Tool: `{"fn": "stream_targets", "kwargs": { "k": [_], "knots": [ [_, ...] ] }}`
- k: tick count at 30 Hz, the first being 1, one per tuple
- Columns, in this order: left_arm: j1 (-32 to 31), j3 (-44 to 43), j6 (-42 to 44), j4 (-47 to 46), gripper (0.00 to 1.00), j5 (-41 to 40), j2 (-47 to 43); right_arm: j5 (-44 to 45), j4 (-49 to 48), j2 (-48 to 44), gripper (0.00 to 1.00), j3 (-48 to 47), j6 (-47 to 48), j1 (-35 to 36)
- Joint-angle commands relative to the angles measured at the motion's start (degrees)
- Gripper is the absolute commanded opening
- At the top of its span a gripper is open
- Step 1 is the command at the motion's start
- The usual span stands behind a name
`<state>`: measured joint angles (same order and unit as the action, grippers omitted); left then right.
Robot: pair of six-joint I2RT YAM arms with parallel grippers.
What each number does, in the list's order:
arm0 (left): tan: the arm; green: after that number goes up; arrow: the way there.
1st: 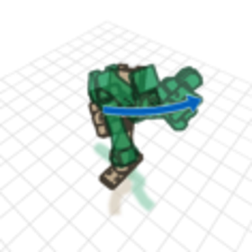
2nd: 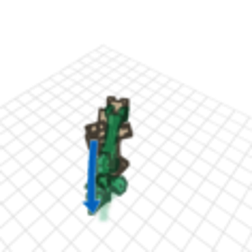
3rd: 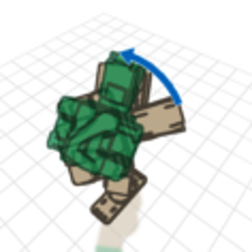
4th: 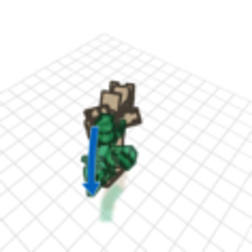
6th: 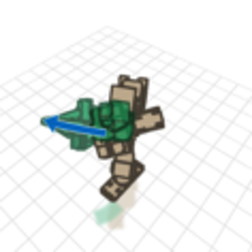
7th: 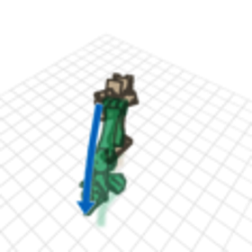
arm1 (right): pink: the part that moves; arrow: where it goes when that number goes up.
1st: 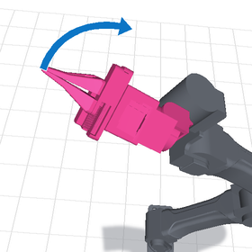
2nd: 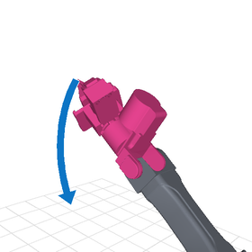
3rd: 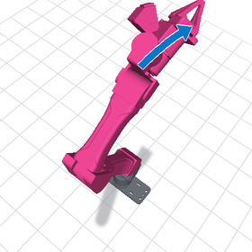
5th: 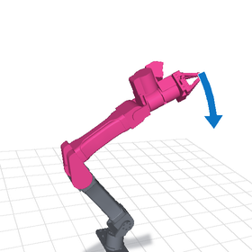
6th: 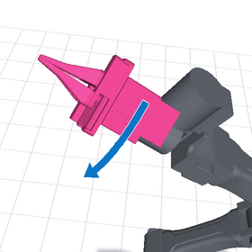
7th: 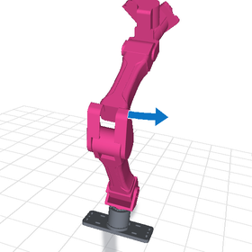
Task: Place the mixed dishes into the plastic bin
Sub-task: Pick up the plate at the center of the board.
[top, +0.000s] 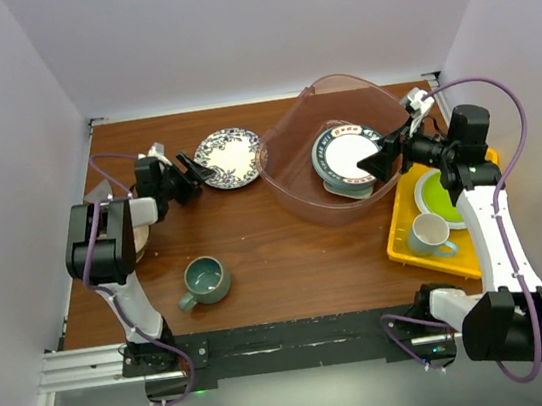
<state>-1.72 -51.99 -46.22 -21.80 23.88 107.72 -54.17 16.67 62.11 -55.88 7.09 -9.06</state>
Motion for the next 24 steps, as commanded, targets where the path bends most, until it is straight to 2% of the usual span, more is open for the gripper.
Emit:
{"fn": "stream_targets", "kwargs": {
  "k": [1,15,16,18,19,21,22,24],
  "knots": [
    [0.6,-0.8,-2.1,-0.3,0.83,0.6,2.9,-1.7,-2.3,-1.1,0.98,0.2,-0.4,-0.2],
    [0.5,-4.3,-10.6,-4.4,0.56,1.0,10.8,-1.5,-2.2,-1.4,0.98,-0.1,-0.4,-0.3],
    [0.5,-4.2,-11.4,-4.7,0.49,1.3,11.2,-1.5,-2.2,-1.4,0.98,-0.1,-0.4,-0.3],
    [0.5,-4.2,-12.1,-5.9,0.42,1.7,12.1,-1.5,-2.1,-1.5,0.98,-0.1,-0.3,-0.3],
    [0.6,-4.1,-12.5,-6.3,0.32,1.9,12.2,-1.4,-2.1,-1.5,0.98,-0.1,-0.3,-0.3],
    [0.6,-4.0,-12.7,-6.7,0.20,2.0,12.2,-1.5,-2.0,-1.6,0.98,-0.1,-0.2,-0.3],
    [0.6,-4.0,-12.8,-6.4,0.10,2.0,12.2,-1.3,-2.1,-1.6,0.98,-0.2,-0.2,-0.3],
    [0.7,-4.2,-12.7,-6.1,0.02,2.0,11.5,-1.5,-2.0,-1.6,0.98,-0.2,-0.2,-0.3]
  ]
}}
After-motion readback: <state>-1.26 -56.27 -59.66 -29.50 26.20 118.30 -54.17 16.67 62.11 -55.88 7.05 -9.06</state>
